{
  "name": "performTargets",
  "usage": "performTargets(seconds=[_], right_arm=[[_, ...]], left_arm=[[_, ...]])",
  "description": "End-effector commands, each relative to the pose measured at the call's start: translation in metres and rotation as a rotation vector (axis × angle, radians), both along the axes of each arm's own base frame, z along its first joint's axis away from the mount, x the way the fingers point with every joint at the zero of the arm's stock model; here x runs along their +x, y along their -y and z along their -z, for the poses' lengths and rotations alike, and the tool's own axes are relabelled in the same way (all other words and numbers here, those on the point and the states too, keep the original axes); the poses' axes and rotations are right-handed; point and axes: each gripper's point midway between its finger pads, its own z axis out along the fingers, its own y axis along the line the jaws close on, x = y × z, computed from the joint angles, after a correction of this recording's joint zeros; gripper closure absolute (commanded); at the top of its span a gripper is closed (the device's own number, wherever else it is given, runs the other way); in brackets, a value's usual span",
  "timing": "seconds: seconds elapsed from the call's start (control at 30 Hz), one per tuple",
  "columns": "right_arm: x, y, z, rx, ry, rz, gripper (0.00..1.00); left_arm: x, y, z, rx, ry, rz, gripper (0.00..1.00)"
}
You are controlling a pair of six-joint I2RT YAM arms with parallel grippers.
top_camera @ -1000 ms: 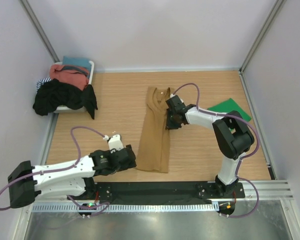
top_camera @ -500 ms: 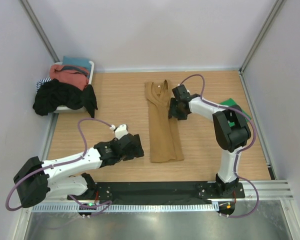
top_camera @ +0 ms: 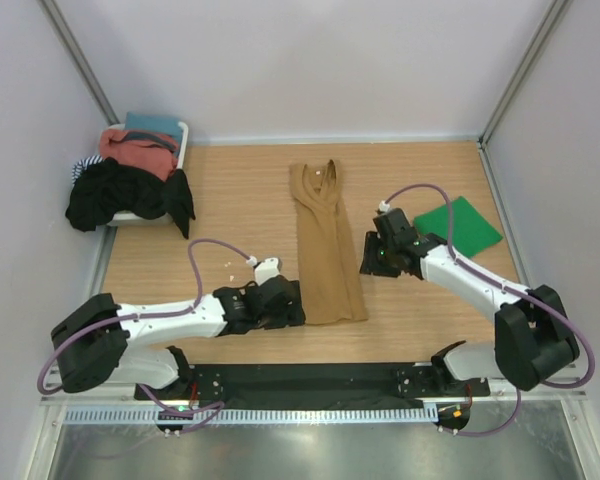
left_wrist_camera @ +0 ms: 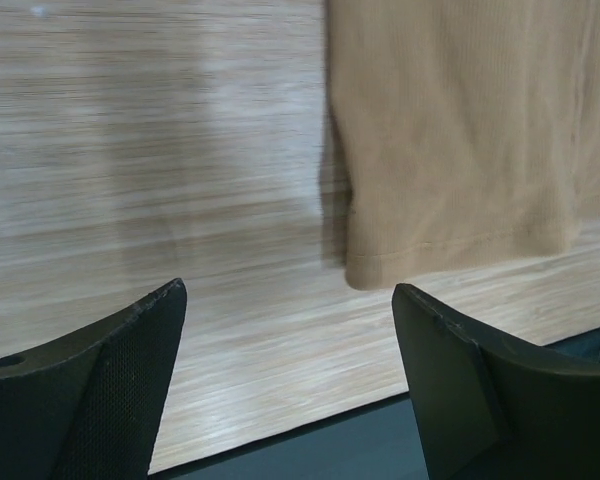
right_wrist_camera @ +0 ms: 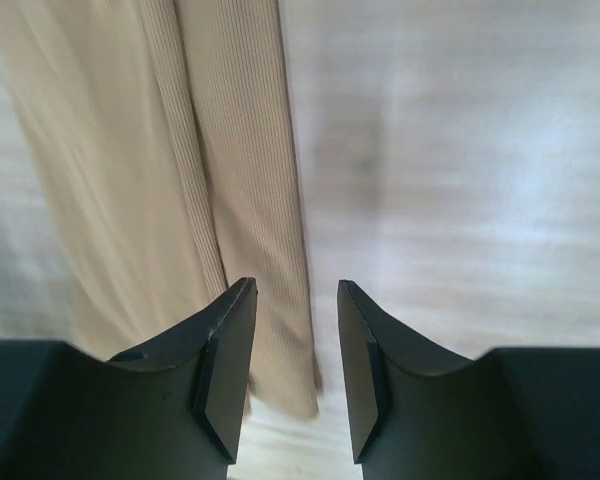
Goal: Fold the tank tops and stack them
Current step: Fold the tank top
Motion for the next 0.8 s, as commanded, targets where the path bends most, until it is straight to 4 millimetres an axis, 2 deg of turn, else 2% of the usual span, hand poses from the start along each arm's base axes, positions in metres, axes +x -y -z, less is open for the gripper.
performTargets(seconds=[0.0, 0.2, 0.33, 0.53, 0.77], right_arm=[[-0.044, -0.01, 0.009, 0.048, -0.07, -0.073, 0.56], [-0.088, -0.022, 0.017, 0.1, -0.129, -0.12, 0.53], [-0.102, -0.024, 0.028, 0.085, -0.166, -0.135, 0.53], [-0.109, -0.023, 0.042, 0.022, -0.187, -0.127, 0.56], [-0.113, -0.03, 0.049, 0.008, -0.196, -0.141, 0.65]], left_arm=[[0.007, 0.034, -0.022, -0.102, 0.038, 0.012, 0.16], [0.006, 0.044, -0.017, -0.116, 0.029, 0.022, 0.24], [0.005, 0.053, -0.015, -0.147, 0.025, 0.033, 0.3], [0.001, 0.065, -0.008, -0.167, -0.007, 0.05, 0.38], [0.0, 0.071, 0.002, -0.168, -0.023, 0.056, 0.48]])
